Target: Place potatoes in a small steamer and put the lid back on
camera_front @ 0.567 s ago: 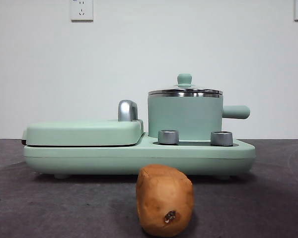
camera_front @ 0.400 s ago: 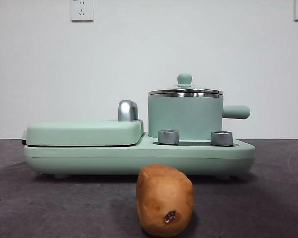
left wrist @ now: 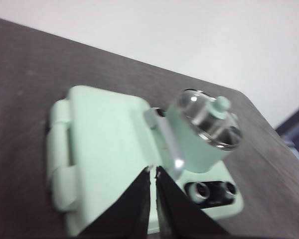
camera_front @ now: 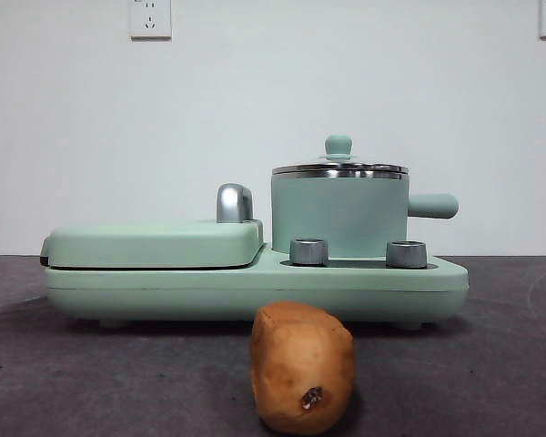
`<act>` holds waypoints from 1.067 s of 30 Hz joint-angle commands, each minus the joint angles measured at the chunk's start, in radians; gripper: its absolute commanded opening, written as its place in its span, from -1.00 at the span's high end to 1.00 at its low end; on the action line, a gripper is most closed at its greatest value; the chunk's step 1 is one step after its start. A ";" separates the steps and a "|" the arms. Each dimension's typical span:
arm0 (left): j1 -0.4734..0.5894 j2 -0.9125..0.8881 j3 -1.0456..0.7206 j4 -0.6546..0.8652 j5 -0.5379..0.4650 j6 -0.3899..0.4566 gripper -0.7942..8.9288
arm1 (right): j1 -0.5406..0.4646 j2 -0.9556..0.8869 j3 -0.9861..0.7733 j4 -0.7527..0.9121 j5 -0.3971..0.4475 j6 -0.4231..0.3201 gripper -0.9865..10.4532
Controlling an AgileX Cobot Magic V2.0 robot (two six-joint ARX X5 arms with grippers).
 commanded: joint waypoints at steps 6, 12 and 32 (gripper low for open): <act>-0.069 0.223 0.281 -0.113 0.113 0.123 0.78 | 0.001 0.135 0.150 -0.072 -0.181 -0.092 0.81; -0.148 0.343 0.409 -0.185 0.114 0.176 0.78 | 0.001 0.156 0.170 -0.080 -0.191 -0.105 0.79; -0.426 0.682 0.624 -0.197 0.086 0.225 -0.06 | 0.001 0.156 0.170 -0.112 -0.189 -0.103 0.05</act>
